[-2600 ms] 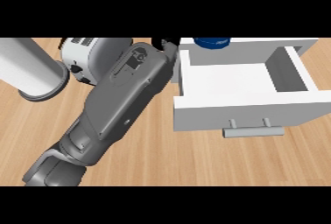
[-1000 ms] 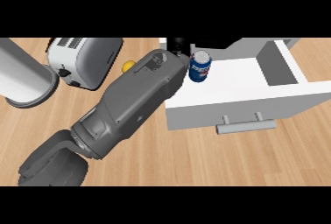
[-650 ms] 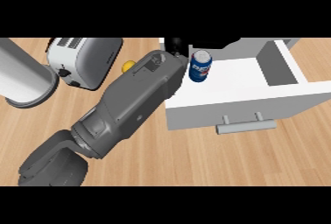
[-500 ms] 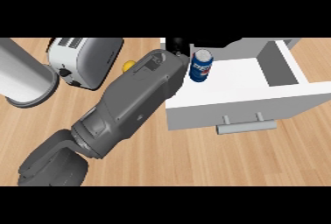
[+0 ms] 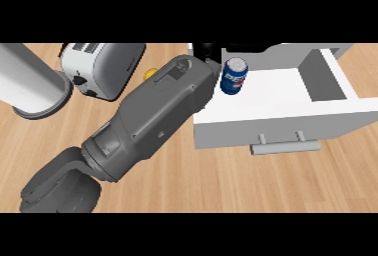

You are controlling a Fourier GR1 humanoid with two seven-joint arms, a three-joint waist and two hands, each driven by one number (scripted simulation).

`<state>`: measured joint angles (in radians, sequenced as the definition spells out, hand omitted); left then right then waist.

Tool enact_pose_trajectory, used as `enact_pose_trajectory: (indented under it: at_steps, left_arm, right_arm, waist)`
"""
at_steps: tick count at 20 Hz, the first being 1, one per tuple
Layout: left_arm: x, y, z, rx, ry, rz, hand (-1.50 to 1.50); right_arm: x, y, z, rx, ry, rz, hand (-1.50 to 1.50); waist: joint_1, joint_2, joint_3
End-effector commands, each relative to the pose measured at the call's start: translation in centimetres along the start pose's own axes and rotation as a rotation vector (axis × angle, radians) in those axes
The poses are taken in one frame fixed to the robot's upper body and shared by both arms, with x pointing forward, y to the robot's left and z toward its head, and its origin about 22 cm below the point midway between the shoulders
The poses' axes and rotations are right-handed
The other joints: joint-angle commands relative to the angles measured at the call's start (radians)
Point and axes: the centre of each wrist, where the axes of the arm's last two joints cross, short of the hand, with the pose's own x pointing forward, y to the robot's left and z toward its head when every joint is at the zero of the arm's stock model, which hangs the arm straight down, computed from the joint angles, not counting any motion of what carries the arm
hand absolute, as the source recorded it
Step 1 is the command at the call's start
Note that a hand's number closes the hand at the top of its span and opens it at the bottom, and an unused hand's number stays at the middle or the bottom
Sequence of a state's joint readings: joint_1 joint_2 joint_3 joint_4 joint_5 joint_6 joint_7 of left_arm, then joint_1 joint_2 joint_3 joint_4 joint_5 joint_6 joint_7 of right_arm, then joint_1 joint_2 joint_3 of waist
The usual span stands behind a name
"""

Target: Pick up the can, place it into the drawer and close the drawer

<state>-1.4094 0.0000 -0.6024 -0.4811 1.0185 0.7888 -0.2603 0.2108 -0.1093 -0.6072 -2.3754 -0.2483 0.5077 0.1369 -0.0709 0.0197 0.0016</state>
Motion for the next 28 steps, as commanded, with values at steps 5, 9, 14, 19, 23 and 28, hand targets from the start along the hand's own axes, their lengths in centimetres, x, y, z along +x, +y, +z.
enact_pose_trajectory:
  at_steps: [5, 9, 14, 19, 23, 28]
  left_arm:
    - [0.5, -0.3, 0.0, 0.024, -0.036, 0.02, -1.5]
    - [1.2, -0.5, 0.0, 0.014, -0.001, 0.072, -1.5]
    - [-0.3, 0.0, 0.4, -0.015, 0.026, 0.034, -1.5]
    - [1.9, -1.2, 0.5, -0.002, 0.025, 0.038, -1.5]
    - [1.7, 1.3, -0.9, 0.0, 0.024, 0.017, -1.5]
    - [1.6, 3.1, -1.4, 0.028, 0.025, 0.004, -1.5]
  right_arm:
    - [1.8, 2.8, -1.9, 0.071, -0.051, 0.225, -1.5]
    - [0.4, 4.3, -5.5, 0.115, -0.064, 0.331, -1.5]
    - [-1.2, 8.0, -8.1, 0.131, -0.075, 0.441, -1.5]
    - [-3.4, 11.5, -11.1, 0.161, -0.108, 0.547, -1.5]
    - [-5.5, 14.1, -13.9, 0.215, -0.11, 0.627, -1.5]
    - [-7.9, 15.6, -17.2, 0.284, -0.107, 0.753, -1.5]
  waist:
    - [0.026, -0.005, -0.001]
    - [0.052, -0.005, -0.001]
    - [0.087, -0.013, -0.002]
    - [0.094, -0.017, -0.001]
    - [0.096, -0.015, -0.001]
    - [0.103, -0.016, -0.001]
